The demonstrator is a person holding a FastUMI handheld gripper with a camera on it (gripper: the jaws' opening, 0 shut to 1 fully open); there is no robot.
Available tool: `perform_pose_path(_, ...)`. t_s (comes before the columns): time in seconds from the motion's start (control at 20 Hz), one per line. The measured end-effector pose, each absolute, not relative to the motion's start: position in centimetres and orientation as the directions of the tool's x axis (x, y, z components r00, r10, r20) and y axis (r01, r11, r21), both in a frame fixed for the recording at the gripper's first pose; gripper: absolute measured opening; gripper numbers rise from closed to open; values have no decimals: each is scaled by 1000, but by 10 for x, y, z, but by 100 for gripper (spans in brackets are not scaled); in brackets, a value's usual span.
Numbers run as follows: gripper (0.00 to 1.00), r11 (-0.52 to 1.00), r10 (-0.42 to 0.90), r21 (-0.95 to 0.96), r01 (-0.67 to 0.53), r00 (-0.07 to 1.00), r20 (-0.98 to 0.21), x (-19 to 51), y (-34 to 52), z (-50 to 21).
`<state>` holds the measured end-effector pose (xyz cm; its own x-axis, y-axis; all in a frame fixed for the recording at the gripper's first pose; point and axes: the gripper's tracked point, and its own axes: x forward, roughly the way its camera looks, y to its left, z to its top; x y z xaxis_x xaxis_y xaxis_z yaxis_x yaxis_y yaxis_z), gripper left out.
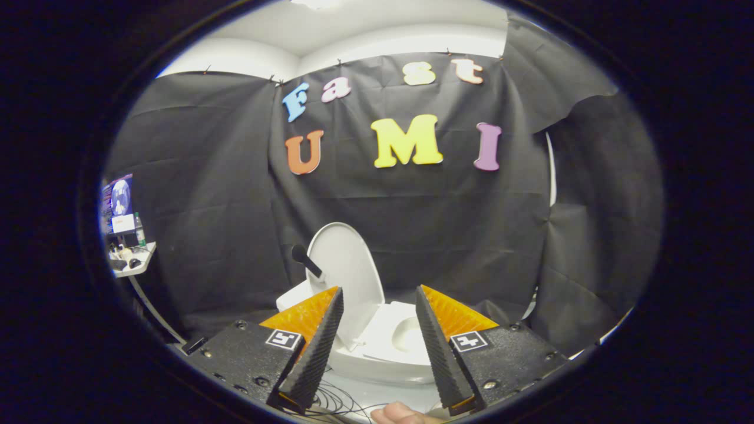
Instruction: Open the toilet lid.
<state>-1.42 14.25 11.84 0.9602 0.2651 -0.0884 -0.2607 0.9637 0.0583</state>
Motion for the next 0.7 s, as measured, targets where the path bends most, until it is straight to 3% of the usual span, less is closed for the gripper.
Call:
perform_pose_path(0.05,78,969,245,64,-240,967,-76,-26,132,112)
perform_pose_path(0.25,100,979,195,72,-189,978,-72,-61,107,79)
perform_pose_path(0.7,100,983,137,122,-134,990,-18,-79,74,77)
